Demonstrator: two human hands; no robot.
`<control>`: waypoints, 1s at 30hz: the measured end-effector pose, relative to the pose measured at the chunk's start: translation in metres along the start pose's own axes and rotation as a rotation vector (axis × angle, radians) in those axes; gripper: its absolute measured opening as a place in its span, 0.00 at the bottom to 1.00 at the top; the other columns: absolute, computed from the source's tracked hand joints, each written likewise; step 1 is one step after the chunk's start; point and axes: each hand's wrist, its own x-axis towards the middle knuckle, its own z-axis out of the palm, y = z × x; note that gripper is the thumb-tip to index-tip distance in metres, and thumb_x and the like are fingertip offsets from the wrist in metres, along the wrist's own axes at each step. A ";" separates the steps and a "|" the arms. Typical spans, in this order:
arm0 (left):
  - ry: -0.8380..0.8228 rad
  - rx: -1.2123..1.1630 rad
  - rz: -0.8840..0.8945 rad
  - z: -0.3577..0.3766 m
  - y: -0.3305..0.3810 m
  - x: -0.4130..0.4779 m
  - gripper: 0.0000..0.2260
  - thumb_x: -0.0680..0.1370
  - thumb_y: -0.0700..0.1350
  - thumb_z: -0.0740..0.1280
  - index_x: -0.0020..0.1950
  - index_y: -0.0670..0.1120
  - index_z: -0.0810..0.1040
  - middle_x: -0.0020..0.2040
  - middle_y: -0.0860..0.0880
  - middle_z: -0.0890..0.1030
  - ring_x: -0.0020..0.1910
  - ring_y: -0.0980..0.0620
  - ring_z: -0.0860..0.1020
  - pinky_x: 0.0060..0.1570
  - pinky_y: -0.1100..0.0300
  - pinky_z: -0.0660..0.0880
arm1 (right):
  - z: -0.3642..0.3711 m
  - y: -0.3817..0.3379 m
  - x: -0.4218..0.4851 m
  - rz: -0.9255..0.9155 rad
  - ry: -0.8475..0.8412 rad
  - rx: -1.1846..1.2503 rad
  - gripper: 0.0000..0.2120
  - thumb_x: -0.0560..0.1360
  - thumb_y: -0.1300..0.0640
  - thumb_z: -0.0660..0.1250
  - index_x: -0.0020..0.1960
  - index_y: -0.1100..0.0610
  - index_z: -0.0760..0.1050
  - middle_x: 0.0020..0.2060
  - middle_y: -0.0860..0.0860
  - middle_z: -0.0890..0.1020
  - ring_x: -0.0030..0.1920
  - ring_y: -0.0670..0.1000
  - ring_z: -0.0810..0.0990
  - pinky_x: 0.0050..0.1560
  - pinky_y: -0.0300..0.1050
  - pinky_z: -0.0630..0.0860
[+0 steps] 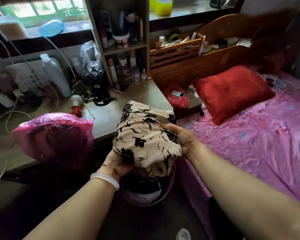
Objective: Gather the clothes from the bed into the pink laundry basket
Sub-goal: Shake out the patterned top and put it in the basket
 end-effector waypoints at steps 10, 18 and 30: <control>-0.140 0.108 -0.198 -0.110 0.017 0.009 0.35 0.76 0.60 0.62 0.77 0.42 0.59 0.75 0.38 0.63 0.74 0.37 0.61 0.72 0.35 0.51 | -0.045 0.051 0.067 -0.019 0.291 -0.280 0.15 0.67 0.75 0.68 0.49 0.60 0.77 0.43 0.59 0.83 0.39 0.55 0.83 0.46 0.51 0.81; 0.376 0.209 -0.276 -0.105 -0.042 0.061 0.15 0.70 0.36 0.68 0.56 0.38 0.79 0.49 0.38 0.84 0.44 0.42 0.84 0.51 0.47 0.79 | -0.065 0.069 0.118 -0.076 0.358 -0.529 0.12 0.67 0.70 0.73 0.41 0.55 0.77 0.40 0.55 0.82 0.40 0.52 0.81 0.48 0.49 0.79; 0.836 0.791 -0.425 -0.197 -0.091 0.108 0.43 0.68 0.37 0.76 0.77 0.50 0.56 0.69 0.43 0.71 0.65 0.40 0.73 0.57 0.44 0.75 | -0.154 0.131 0.163 0.135 0.582 -1.050 0.35 0.69 0.63 0.74 0.73 0.50 0.66 0.68 0.52 0.71 0.64 0.53 0.74 0.57 0.38 0.73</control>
